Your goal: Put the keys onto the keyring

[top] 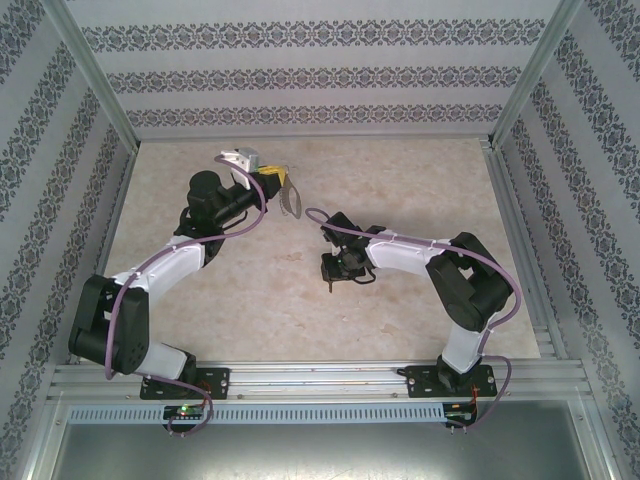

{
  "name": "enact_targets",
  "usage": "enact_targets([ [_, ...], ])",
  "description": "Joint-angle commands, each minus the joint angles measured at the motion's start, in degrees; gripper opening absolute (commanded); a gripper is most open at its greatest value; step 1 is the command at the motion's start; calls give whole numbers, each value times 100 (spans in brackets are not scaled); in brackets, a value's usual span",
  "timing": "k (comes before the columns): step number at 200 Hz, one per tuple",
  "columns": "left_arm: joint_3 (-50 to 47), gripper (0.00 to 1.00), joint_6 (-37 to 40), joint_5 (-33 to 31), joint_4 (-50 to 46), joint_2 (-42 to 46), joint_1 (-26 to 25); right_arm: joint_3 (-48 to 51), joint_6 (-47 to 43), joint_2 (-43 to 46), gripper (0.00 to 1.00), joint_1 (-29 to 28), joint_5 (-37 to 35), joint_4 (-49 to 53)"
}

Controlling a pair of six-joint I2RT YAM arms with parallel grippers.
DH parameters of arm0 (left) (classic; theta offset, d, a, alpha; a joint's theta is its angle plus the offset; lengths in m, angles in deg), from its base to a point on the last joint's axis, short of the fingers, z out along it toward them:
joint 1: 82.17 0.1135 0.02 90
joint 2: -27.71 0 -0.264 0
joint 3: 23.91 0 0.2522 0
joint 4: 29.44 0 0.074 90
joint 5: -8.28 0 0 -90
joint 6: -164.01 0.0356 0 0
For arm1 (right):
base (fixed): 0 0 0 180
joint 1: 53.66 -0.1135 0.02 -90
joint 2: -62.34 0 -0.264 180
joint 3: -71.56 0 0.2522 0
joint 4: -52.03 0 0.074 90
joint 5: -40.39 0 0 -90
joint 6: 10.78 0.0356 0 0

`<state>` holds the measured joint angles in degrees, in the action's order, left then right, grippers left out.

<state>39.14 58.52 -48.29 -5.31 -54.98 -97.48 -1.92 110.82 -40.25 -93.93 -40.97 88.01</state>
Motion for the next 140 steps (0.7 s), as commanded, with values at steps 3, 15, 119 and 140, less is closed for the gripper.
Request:
enact_targets([
  [3, 23, 0, -64, 79, 417, -46, -14, -103, 10, 81, 26, 22, -141, -22],
  [15, 20, 0, -66, 85, 428, -54, -11, -118, 12, 90, 25, 22, -137, -36],
  [119, 11, 0, -97, 102, 456, -95, -15, -103, 49, 116, 21, 27, -187, -77],
  [140, 10, 0, -112, 103, 464, -91, -15, -97, 60, 144, 21, 20, -196, -95],
])
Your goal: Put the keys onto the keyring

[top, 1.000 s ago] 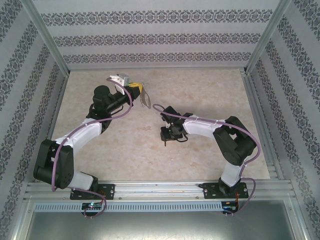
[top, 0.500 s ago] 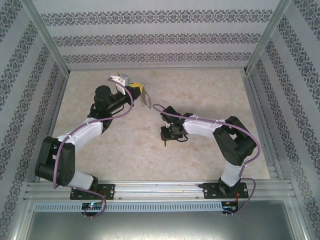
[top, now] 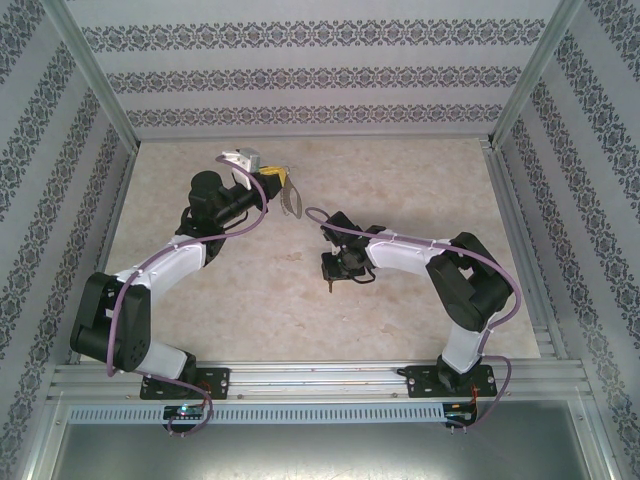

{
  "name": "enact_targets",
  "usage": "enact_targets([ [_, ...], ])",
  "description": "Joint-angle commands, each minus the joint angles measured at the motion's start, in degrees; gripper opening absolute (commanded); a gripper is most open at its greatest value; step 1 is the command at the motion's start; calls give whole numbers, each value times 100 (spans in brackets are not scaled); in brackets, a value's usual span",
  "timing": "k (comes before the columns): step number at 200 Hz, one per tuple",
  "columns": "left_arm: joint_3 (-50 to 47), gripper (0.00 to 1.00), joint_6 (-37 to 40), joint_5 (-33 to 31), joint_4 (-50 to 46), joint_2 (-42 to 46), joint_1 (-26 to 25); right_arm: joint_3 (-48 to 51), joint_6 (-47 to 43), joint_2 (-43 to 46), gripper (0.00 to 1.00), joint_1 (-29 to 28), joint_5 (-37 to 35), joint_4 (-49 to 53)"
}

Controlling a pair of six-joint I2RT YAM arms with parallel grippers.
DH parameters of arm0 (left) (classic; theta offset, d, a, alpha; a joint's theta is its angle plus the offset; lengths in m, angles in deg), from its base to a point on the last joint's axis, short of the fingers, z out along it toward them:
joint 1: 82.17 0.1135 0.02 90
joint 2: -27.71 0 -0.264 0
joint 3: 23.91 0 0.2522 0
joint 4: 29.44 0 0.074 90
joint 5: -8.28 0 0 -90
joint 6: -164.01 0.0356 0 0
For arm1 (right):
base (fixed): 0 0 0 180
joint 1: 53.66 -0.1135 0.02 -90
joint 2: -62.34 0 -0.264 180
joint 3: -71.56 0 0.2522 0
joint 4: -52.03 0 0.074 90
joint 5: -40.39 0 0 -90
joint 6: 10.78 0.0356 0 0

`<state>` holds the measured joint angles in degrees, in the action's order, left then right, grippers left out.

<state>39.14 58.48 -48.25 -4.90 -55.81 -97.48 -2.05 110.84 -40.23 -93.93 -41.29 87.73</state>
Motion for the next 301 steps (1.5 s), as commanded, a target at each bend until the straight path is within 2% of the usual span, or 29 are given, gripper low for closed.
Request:
enact_targets([
  [1, 10, 0, -108, 103, 419, -7, -11, -81, 61, 145, 21, 20, -164, -66],
  [37, 10, 0, -123, 108, 441, -21, -10, -70, 66, 193, 19, 20, -190, -83],
  [85, 8, 0, -144, 112, 441, -19, -16, 22, 79, 219, 0, 20, -186, -150],
  [141, 1, 0, -158, 109, 415, 11, -17, 391, -47, 717, 0, 211, -192, -499],
  [183, 16, 0, -149, 142, 371, 38, -50, 966, -375, 1675, 0, 643, 295, -1355],
  [213, 54, 0, -93, 177, 267, 47, -101, 1292, -456, 2185, 0, 1037, 921, -2116],
  [262, 113, 0, 99, 345, 22, 98, -170, 1638, -486, 2527, 0, 1618, 2061, -3403],
  [301, 208, 0, 277, 762, -105, 56, -221, 1730, -593, 2732, 0, 1812, 2466, -4062],
])
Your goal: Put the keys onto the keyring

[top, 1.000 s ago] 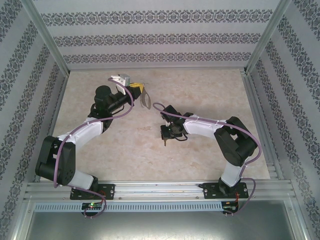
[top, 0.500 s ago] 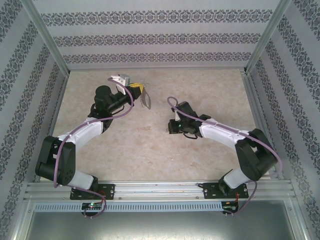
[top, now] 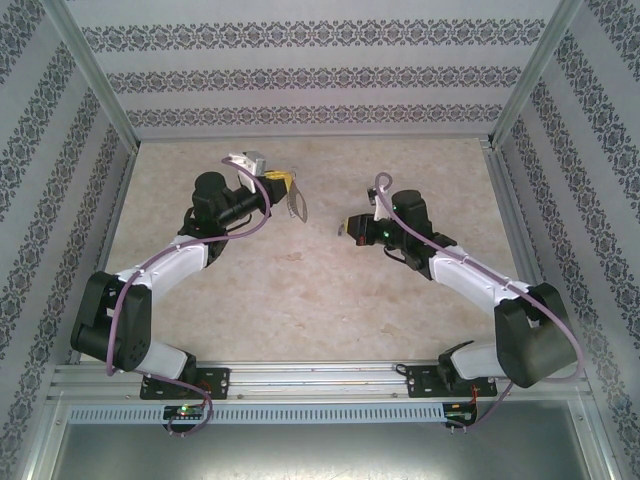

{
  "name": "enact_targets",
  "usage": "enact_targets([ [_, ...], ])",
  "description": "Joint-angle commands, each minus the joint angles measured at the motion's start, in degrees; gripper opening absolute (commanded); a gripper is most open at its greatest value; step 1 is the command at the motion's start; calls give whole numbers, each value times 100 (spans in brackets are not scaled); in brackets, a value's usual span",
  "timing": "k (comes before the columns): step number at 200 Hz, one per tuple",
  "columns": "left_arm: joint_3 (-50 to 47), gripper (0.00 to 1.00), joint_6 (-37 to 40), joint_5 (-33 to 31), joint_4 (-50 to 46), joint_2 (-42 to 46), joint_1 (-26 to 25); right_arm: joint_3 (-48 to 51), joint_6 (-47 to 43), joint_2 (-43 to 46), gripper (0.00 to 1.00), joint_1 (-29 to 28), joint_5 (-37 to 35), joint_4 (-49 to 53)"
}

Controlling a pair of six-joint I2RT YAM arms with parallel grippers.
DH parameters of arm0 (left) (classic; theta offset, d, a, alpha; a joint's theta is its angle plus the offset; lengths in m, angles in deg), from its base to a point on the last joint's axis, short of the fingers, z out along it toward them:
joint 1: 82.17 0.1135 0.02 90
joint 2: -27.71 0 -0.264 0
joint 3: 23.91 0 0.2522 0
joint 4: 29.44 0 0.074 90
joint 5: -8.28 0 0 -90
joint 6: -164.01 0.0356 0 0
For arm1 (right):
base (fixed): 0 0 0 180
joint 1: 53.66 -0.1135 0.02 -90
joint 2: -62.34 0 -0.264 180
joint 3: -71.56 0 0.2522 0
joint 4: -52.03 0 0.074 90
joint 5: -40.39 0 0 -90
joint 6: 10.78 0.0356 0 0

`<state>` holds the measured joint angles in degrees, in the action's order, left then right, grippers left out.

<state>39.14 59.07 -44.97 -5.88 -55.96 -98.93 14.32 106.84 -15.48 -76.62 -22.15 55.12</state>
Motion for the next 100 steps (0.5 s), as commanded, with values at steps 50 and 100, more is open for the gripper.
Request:
enact_targets([
  [50, 300, 0, 396, 1111, 95, -53, -168, 217, -246, 714, 0, 279, 798, -1276],
  [100, 578, 0, 630, 1679, -39, -262, -365, 313, -540, 1163, 0, 309, 962, -1314],
])
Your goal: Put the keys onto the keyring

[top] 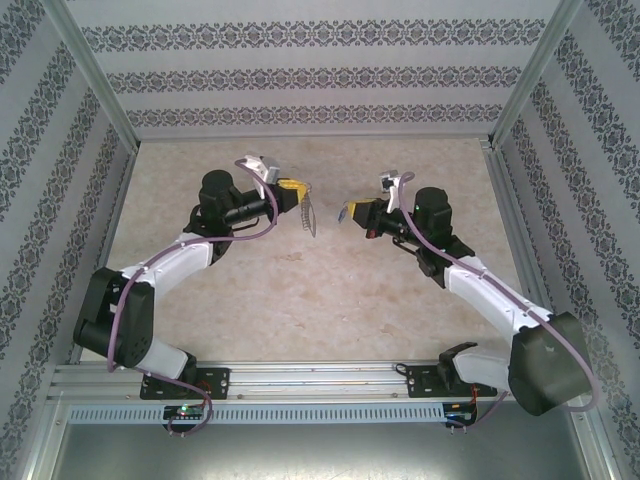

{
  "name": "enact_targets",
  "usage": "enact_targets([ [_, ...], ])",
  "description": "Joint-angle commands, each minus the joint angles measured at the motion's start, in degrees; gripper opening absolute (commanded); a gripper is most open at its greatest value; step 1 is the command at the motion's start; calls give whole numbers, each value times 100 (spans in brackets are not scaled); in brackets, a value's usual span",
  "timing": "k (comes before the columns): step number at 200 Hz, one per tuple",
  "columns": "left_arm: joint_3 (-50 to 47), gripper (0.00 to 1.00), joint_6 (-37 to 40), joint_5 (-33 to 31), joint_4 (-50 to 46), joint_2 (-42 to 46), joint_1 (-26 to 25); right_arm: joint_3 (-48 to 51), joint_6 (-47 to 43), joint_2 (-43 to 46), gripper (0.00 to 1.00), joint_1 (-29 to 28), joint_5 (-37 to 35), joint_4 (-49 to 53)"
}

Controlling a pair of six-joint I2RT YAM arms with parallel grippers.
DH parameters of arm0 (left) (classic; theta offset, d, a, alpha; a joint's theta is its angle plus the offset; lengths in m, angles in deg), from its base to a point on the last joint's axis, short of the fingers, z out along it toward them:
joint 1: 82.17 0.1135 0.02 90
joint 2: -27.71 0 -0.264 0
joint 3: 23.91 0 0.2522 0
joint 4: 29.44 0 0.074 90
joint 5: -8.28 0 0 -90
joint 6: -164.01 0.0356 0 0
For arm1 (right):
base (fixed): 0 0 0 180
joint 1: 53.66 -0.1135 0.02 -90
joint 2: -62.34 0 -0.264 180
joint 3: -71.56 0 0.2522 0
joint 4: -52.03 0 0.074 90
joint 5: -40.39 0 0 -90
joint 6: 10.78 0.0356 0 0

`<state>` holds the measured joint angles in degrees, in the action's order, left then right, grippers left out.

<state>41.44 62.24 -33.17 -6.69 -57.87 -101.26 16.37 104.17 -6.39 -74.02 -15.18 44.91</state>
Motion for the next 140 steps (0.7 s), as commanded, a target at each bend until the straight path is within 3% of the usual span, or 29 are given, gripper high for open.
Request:
enact_targets([
  [1, 359, 0, 327, 506, 23, -77, -139, 108, -277, 263, 0, 49, 265, -293],
  [92, 659, 0, 777, 741, -666, -140, -401, 96, -271, 447, 0, 10, 442, -399],
  [140, 602, 0, 1294, 260, -978, -10, -567, -81, -340, 365, 0, -88, 426, -295],
])
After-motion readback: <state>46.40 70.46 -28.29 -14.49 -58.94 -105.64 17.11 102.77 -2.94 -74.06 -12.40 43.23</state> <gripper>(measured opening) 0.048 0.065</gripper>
